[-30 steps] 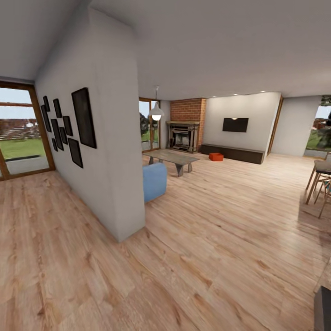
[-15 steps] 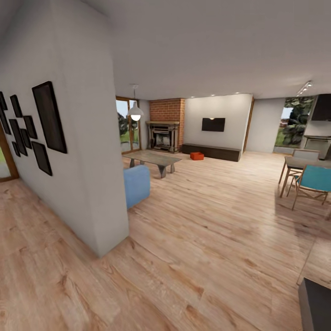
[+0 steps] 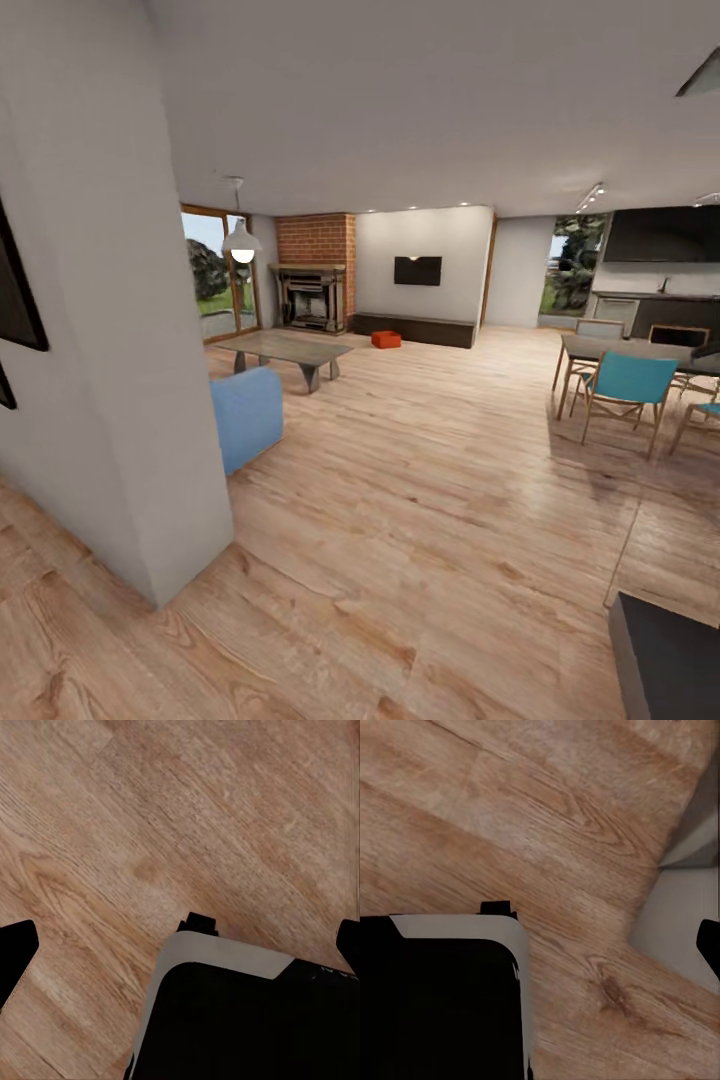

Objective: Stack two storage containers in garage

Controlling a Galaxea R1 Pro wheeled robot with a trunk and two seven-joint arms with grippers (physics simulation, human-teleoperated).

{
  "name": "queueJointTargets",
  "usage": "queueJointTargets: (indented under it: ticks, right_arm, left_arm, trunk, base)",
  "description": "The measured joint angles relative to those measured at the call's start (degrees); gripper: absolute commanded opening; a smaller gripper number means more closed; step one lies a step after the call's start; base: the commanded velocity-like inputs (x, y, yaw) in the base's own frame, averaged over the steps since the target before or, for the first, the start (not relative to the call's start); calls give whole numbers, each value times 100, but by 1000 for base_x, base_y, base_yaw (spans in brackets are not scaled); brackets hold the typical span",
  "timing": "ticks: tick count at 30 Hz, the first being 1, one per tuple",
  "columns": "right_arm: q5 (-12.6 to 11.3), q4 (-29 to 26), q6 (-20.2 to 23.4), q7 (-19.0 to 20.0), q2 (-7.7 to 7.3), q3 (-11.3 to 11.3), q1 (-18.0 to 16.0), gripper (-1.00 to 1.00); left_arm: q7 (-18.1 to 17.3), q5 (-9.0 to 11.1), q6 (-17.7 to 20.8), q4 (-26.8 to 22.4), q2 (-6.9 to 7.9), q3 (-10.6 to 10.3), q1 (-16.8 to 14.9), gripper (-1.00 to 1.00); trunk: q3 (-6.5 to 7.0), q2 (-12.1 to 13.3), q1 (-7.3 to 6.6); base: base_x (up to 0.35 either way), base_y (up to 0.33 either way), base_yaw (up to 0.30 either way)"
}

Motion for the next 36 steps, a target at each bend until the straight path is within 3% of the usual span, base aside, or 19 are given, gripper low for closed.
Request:
queueJointTargets:
  ticks: [9, 36]
  right_arm:
    - [0, 0, 1, 8, 0, 3, -4, 100]
    - [6, 0, 2, 17, 0, 4, -3, 100]
  left_arm:
    - [-1, 2, 4, 0, -10, 0, 0, 100]
    - [-1, -2, 12, -1, -13, 0, 2, 100]
  trunk:
    - [0, 0, 0]
    - [4, 0, 0]
  base:
    - [322, 0, -249]
    - [322, 0, -3]
